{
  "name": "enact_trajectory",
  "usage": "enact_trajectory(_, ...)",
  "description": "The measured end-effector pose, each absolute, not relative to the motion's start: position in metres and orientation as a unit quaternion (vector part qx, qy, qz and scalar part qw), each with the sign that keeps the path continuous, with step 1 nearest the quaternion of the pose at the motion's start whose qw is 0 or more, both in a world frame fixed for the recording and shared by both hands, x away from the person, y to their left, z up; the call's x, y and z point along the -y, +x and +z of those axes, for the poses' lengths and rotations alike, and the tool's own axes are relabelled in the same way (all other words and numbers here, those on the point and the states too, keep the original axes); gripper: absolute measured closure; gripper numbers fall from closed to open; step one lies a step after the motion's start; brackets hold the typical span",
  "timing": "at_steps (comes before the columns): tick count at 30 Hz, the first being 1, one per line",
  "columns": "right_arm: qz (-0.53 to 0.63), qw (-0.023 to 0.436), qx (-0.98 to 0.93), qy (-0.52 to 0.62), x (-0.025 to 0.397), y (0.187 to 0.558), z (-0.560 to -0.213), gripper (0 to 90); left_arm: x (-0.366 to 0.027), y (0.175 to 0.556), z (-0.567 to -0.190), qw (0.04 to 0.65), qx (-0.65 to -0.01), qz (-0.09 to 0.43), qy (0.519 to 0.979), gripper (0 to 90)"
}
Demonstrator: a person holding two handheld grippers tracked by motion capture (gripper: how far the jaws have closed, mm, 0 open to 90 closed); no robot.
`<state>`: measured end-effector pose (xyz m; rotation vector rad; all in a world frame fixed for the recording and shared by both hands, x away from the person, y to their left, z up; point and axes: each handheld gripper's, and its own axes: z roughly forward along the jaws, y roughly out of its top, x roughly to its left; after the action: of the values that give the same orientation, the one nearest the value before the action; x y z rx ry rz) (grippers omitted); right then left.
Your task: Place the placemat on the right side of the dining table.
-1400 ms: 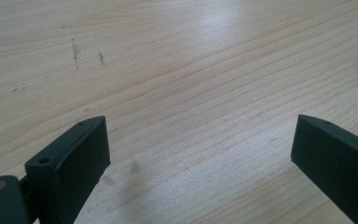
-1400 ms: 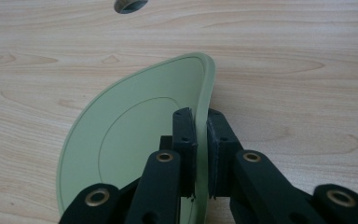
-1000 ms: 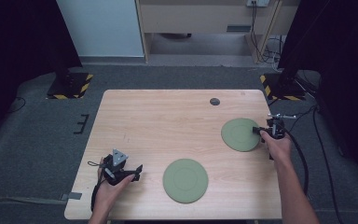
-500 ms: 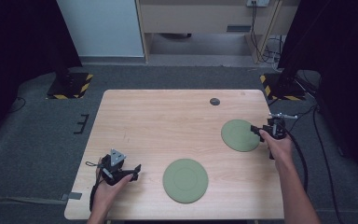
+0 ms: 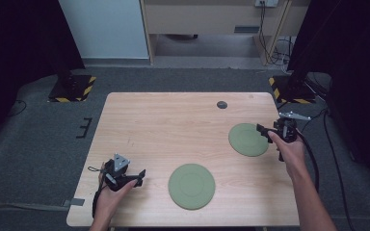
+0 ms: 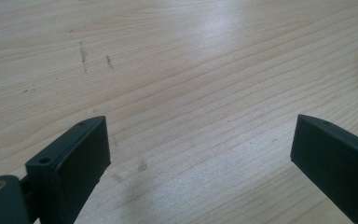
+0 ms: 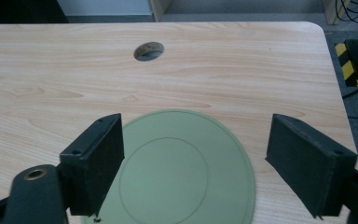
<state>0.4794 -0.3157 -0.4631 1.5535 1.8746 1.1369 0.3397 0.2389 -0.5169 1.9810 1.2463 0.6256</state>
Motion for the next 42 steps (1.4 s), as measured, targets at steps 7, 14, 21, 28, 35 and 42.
enact_trajectory(7,0.424,0.232,-0.683,0.548,0.311,0.471,-0.458,15.9,-0.239,0.339,-0.517,0.350,-0.481,0.241,0.766,4.1)
enact_trajectory(14,0.437,0.231,-0.691,0.528,0.303,0.454,-0.451,11.1,-0.238,0.339,-0.517,0.347,-0.478,0.242,0.770,4.1)
enact_trajectory(21,0.439,0.238,-0.703,0.507,0.298,0.432,-0.447,8.7,-0.235,0.339,-0.516,0.346,-0.474,0.240,0.773,4.1)
enact_trajectory(28,0.433,0.236,-0.712,0.500,0.294,0.415,-0.453,8.6,-0.236,0.342,-0.518,0.341,-0.476,0.238,0.775,4.1)
enact_trajectory(35,0.426,0.231,-0.722,0.494,0.287,0.399,-0.465,8.7,-0.236,0.345,-0.520,0.336,-0.478,0.235,0.777,4.2)
enact_trajectory(42,0.417,0.227,-0.730,0.492,0.283,0.386,-0.477,8.8,-0.233,0.347,-0.522,0.332,-0.475,0.232,0.781,4.2)
